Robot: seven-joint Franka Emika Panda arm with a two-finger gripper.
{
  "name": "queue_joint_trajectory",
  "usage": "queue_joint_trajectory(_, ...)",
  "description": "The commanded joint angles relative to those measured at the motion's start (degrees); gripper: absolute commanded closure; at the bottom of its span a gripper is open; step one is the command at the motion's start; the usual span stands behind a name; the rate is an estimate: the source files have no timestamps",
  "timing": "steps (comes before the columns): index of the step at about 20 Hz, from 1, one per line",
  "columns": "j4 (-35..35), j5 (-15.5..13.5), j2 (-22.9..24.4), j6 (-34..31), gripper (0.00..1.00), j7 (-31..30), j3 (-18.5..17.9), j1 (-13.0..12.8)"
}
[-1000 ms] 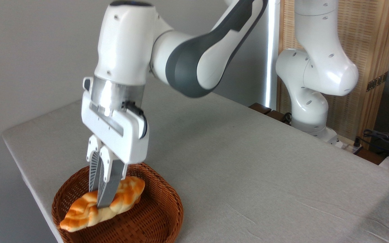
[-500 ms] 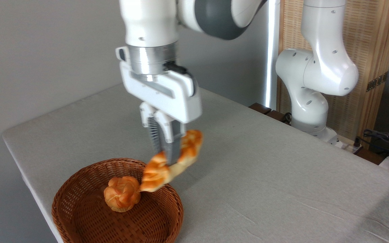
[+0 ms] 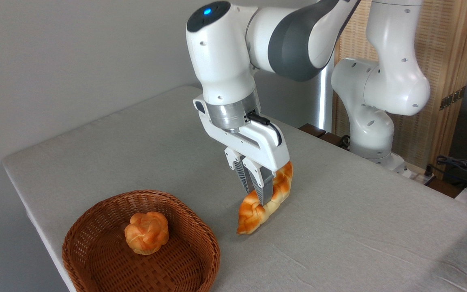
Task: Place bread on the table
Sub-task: 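Lift the braided roll out of the basket and carry it beside, then lower the braided roll onto the table surface, then open the gripper and raise it away from the roll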
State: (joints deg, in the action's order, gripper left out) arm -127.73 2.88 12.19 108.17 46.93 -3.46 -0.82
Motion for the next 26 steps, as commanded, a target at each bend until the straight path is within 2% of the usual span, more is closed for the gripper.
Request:
queue_joint_trajectory(1, -1.5, 5.3, 1.4, 1.2, 0.65, 1.5, -0.6, -1.1)
queue_joint_trajectory(2, -1.7, 7.3, 1.4, 1.2, 0.61, 2.8, -0.6, -1.9)
queue_joint_trajectory(4, -1.8, 7.9, 1.4, 1.6, 0.50, 3.8, -0.6, -2.3)
queue_joint_trajectory(5, -1.7, 7.9, 1.4, 2.1, 0.35, 4.0, -0.6, -2.4)
queue_joint_trajectory(6, -1.8, 8.0, 1.4, 2.8, 0.16, 4.0, -0.8, -2.4)
queue_joint_trajectory(10, -1.7, 7.9, 1.0, 10.3, 0.01, 4.1, -0.9, -3.2)
queue_joint_trajectory(22, -4.0, 7.9, 1.1, 11.2, 0.00, 4.2, -0.9, -3.4)
queue_joint_trajectory(26, -1.4, 6.9, 1.3, 11.2, 0.00, 3.0, -0.8, -3.5)
